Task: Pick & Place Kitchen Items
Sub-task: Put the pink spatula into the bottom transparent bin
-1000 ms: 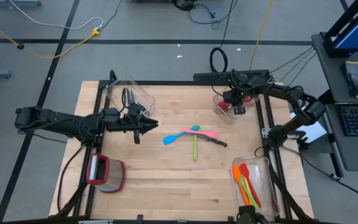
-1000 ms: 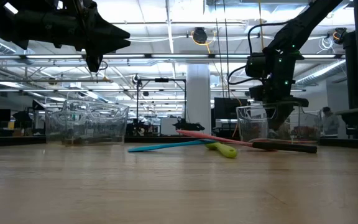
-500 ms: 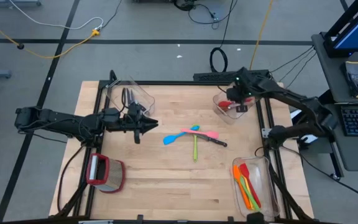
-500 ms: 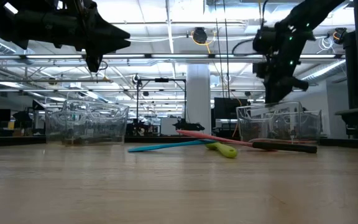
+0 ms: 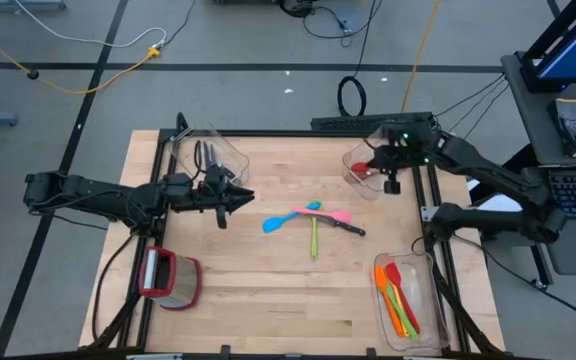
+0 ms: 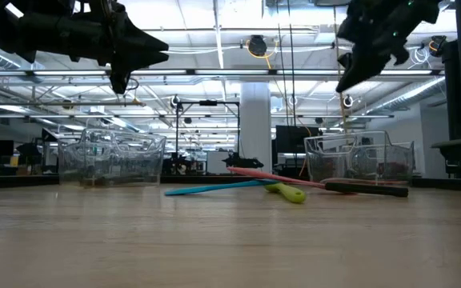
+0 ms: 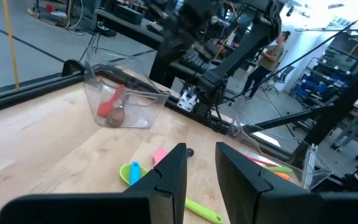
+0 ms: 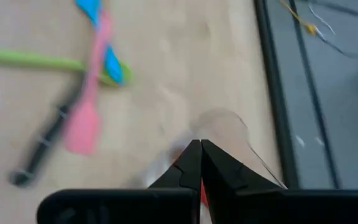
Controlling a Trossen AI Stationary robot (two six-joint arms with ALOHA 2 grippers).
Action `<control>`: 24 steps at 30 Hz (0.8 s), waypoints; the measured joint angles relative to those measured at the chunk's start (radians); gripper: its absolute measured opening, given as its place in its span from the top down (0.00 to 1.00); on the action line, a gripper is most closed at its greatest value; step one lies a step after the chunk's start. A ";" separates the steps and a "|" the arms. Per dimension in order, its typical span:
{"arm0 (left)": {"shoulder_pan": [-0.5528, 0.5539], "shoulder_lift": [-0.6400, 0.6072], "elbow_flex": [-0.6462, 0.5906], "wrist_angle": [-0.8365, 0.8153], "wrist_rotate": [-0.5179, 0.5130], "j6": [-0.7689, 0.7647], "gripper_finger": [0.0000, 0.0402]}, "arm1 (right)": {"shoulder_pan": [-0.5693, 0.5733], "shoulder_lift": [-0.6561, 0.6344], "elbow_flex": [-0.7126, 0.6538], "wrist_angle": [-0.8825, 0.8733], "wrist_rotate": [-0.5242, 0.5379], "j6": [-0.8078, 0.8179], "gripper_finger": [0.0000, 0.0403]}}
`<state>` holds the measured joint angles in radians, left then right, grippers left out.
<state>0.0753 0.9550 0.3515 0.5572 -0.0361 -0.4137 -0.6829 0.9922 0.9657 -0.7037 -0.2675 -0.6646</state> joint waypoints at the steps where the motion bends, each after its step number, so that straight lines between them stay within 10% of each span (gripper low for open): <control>1: 0.000 0.000 0.000 0.004 -0.002 -0.005 0.78 | 0.013 -0.013 0.000 0.003 -0.033 0.023 1.00; 10: 0.000 0.000 0.000 0.040 -0.020 -0.007 0.78 | 0.146 -0.112 0.000 0.070 -0.259 0.183 1.00; 24: 0.000 0.000 0.000 0.039 -0.056 0.008 0.78 | 0.378 -0.213 0.000 0.129 -0.258 0.287 1.00</control>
<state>0.0750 0.9552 0.3515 0.5964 -0.0924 -0.4057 -0.3053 0.7790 0.9657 -0.5747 -0.5255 -0.3774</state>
